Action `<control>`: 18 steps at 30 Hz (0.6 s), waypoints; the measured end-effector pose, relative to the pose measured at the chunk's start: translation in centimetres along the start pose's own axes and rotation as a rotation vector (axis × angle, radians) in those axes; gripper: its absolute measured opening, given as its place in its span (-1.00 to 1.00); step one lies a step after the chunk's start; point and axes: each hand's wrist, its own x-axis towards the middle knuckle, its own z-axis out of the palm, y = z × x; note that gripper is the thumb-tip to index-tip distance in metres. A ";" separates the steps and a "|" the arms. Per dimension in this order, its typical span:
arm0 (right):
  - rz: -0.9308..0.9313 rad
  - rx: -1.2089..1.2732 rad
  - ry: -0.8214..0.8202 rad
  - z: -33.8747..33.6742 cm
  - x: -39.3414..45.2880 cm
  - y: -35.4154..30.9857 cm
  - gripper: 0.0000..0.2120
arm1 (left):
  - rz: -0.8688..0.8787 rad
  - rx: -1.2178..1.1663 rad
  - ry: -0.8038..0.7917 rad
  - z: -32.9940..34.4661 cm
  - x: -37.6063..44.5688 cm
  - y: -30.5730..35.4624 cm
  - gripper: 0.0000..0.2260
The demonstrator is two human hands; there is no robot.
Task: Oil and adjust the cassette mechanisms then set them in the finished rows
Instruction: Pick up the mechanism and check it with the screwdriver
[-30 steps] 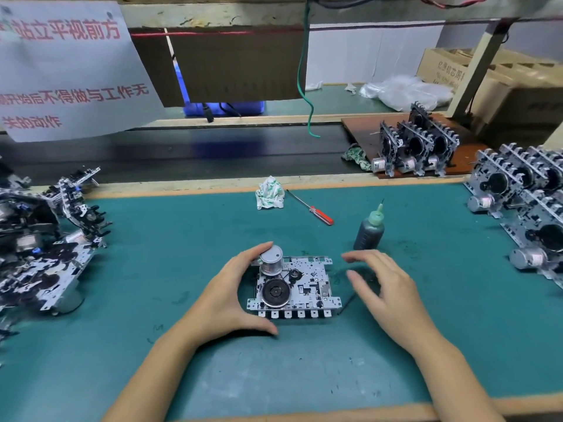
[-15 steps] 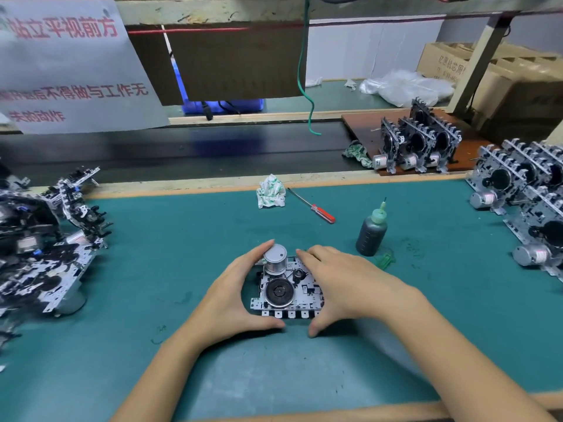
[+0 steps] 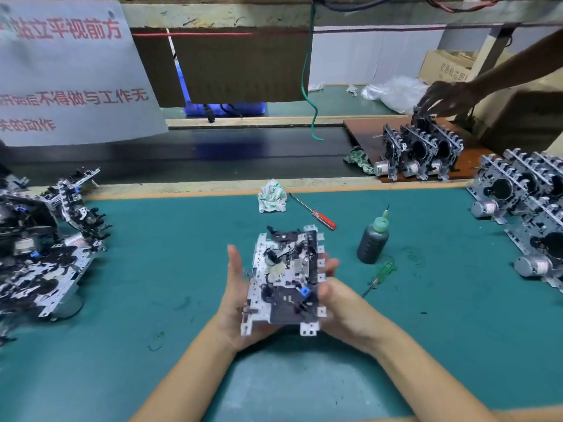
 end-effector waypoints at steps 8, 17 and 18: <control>-0.256 -1.039 0.547 -4.4 -2.8 -2.4 -0.89 | 0.081 -0.151 0.149 -1.1 0.8 -0.8 -0.38; 0.052 -1.574 0.160 -6.8 -4.2 -2.0 -0.93 | -0.111 -0.364 0.233 -0.7 0.7 -0.5 -0.19; 0.077 -1.528 0.122 -6.6 -4.1 -2.1 -0.90 | -0.122 -0.386 0.232 -0.9 0.7 -0.5 -0.19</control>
